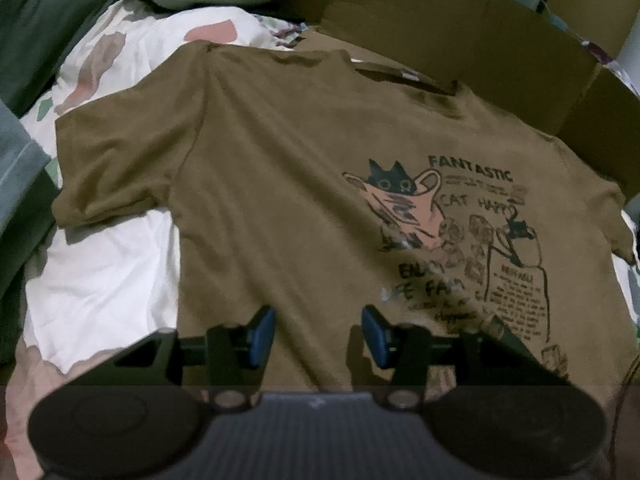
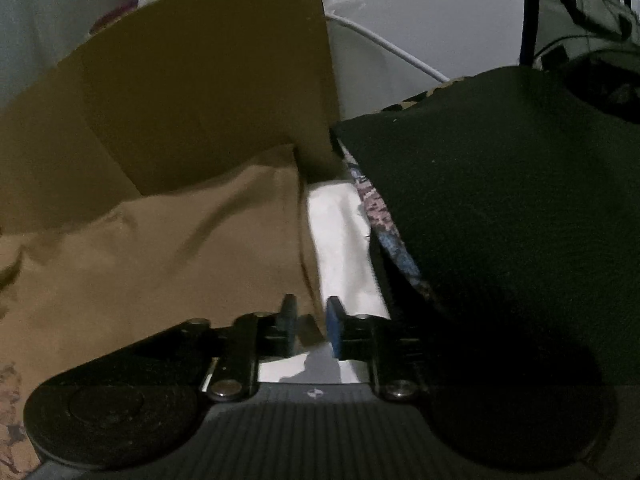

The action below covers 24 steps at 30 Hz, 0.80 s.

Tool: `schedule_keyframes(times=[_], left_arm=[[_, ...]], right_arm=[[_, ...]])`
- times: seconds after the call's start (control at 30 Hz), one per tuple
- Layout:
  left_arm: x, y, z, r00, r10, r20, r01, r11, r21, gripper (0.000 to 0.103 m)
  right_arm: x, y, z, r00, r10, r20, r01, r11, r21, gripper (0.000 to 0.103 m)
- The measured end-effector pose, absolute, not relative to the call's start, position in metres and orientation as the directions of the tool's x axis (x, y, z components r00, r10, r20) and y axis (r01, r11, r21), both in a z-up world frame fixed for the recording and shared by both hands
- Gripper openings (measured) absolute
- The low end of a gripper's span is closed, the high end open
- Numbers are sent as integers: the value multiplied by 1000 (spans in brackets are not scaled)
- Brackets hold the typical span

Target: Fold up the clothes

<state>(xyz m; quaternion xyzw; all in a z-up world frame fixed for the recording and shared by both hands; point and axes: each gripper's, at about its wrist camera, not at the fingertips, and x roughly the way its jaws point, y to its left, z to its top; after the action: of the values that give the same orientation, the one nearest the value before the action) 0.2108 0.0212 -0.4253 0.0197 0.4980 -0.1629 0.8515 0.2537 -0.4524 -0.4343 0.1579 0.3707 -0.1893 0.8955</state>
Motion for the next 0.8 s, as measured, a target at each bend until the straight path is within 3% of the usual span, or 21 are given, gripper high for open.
schedule_keyframes(times=[0.13, 0.43, 0.47, 0.53, 0.8], left_arm=[[212, 22, -426, 453, -260, -853, 301, 945, -128, 52], [213, 22, -434, 441, -262, -858, 300, 945, -135, 52], [213, 22, -434, 441, -263, -858, 300, 944, -135, 52], [214, 22, -435, 442, -264, -857, 299, 945, -137, 52], [214, 24, -436, 441, -270, -856, 298, 944, -144, 53]], right_arm=[[259, -444, -444, 625, -238, -744, 453, 886, 97, 36], [269, -443, -454, 579, -218, -786, 449, 889, 84, 34], [270, -442, -455, 575, -215, -790, 447, 890, 84, 31], [273, -440, -455, 561, -222, -798, 439, 897, 58, 8], [281, -428, -446, 551, -301, -778, 398, 915, -72, 5]])
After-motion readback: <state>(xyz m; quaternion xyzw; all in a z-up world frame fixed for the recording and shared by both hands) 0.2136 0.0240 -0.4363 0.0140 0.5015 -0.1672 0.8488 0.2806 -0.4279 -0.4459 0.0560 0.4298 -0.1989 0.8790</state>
